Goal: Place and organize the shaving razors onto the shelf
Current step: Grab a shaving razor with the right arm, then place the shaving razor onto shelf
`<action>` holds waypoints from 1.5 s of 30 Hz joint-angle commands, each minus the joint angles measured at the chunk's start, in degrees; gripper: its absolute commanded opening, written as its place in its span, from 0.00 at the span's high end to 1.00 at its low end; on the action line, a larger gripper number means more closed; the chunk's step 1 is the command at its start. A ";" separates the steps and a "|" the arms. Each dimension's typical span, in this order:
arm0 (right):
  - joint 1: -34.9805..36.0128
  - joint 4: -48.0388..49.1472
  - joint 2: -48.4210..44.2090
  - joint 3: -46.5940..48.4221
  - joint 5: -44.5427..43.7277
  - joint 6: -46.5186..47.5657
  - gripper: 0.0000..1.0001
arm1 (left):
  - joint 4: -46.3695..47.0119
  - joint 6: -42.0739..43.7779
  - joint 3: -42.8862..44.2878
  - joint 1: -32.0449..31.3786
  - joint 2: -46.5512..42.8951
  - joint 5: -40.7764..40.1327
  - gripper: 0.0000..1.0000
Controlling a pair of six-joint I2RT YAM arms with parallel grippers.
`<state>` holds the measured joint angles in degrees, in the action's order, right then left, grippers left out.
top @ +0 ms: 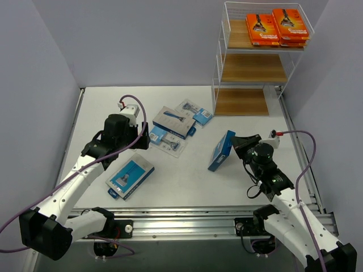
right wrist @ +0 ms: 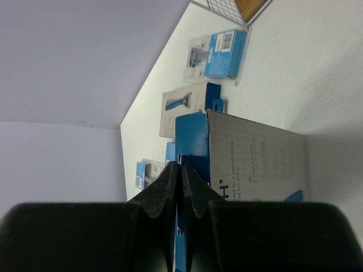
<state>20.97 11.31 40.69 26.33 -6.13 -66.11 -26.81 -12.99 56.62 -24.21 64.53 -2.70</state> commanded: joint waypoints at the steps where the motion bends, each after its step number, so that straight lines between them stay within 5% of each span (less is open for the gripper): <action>1: -1.81 1.26 -1.40 5.04 -0.72 1.15 1.00 | 1.14 -0.54 2.88 -0.23 -0.28 0.85 0.05; 21: -18.68 8.55 12.83 23.23 11.93 3.18 1.00 | 0.97 -0.72 2.97 -0.58 0.07 1.91 0.05; 45: -29.14 23.49 26.45 37.57 12.81 -2.27 1.00 | 0.70 -0.89 3.32 -0.84 1.65 4.27 0.05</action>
<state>-7.29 25.41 66.50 60.58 5.50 -66.19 -26.87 -13.32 57.14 -24.73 65.84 -0.45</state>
